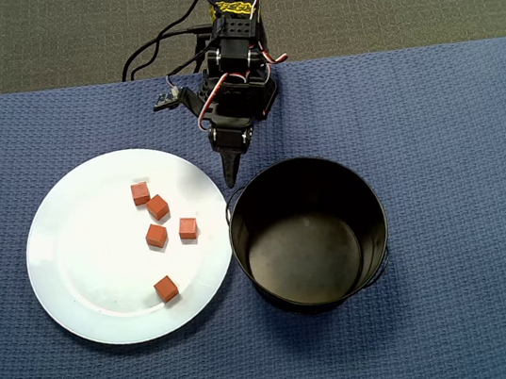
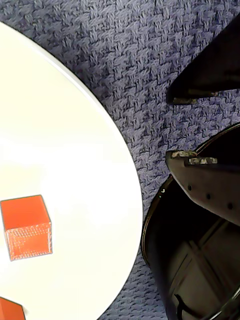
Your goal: Pick up the red cubes from the white plate and place them in the black recipient
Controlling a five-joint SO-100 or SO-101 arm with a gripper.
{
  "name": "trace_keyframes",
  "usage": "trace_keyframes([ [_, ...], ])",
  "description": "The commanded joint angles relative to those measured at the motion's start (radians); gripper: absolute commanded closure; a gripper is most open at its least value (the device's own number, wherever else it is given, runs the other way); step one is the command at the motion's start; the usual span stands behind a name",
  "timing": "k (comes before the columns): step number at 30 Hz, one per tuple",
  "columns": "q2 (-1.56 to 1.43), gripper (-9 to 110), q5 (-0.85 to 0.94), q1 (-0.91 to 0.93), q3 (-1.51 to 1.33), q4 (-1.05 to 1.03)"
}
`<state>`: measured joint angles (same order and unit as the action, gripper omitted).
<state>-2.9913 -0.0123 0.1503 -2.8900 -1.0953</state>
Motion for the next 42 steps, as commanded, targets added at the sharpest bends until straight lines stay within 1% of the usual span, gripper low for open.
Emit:
trace_keyframes([
  [1, 0.069, 102, 0.089, 0.0, 0.043, 0.06],
  [14, 0.08, 100, 0.087, 0.021, 0.058, 0.071],
  [19, 0.123, 99, 0.094, 0.124, 0.135, 0.075],
  [23, 0.147, 101, 0.158, 0.186, 0.179, 0.057],
  [25, 0.152, 101, 0.121, 0.216, 0.193, 0.072],
  [27, 0.16, 101, 0.106, 0.242, 0.238, 0.025],
  [30, 0.187, 101, 0.238, 0.291, 0.304, -0.098],
  [32, 0.216, 101, 0.331, 0.336, 0.324, -0.112],
  [34, 0.255, 98, 0.405, 0.385, 0.341, -0.08],
  [36, 0.301, 95, 0.525, 0.417, 0.356, -0.067],
  [39, 0.38, 95, 0.666, 0.486, 0.362, 0.017],
  [42, 0.495, 94, 0.68, 0.529, 0.387, 0.141],
])
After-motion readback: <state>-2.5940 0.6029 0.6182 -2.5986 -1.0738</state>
